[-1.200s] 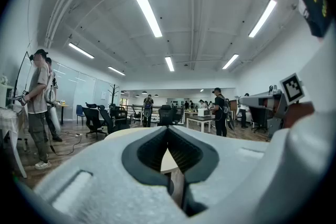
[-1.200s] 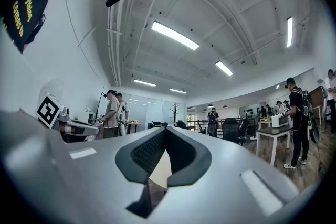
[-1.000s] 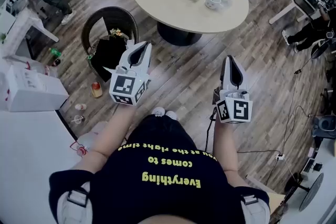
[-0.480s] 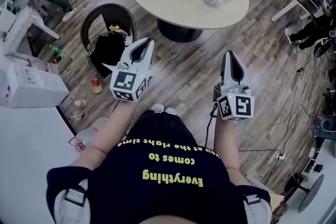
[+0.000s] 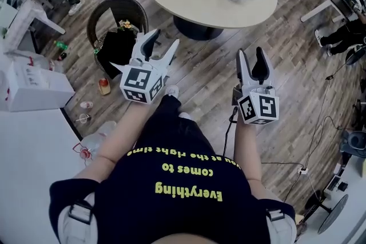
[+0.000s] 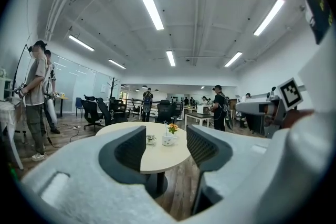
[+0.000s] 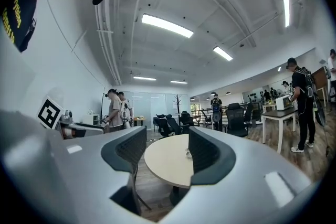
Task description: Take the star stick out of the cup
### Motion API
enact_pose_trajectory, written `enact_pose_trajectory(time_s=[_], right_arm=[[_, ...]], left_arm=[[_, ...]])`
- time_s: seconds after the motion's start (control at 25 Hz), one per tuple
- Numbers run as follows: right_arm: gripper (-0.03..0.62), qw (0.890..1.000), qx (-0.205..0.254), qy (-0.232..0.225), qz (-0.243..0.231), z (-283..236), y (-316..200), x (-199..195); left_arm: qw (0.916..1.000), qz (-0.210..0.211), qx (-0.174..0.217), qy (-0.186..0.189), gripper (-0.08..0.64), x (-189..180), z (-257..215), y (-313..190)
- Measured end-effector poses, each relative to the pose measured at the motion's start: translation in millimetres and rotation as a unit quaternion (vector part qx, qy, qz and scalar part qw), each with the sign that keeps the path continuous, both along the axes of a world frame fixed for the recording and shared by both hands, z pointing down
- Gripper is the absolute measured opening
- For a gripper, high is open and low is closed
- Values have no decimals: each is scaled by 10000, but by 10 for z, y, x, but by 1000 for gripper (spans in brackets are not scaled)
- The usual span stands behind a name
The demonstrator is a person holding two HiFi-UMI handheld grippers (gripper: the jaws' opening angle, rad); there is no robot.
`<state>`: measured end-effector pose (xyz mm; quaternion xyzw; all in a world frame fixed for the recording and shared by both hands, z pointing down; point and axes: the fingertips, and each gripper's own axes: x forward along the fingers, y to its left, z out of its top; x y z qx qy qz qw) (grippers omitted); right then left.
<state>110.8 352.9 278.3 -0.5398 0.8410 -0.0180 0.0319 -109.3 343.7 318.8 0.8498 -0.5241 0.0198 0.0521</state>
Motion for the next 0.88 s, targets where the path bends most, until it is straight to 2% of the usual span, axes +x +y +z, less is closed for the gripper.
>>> enact_pose_trajectory(time_s=[0.24,0.4,0.64,0.88], right_arm=[[281,10000,37,-33,71,31,-471,-117],[283,9998,125,-15,127,-38,-913,-285],[284,9993,212,23,314,-121,-1590,-480],[284,9985,111,-34,527,-23,-1899,-566]], left_arm=[[9997,132,192,66,251,-98,-25,-469],[9995,284,156,17,270,-192,-11,-947],[9988,385,316,-15,272,-413,-115,-1692],[9988,432,221,5,272,-648,-21,-2135]])
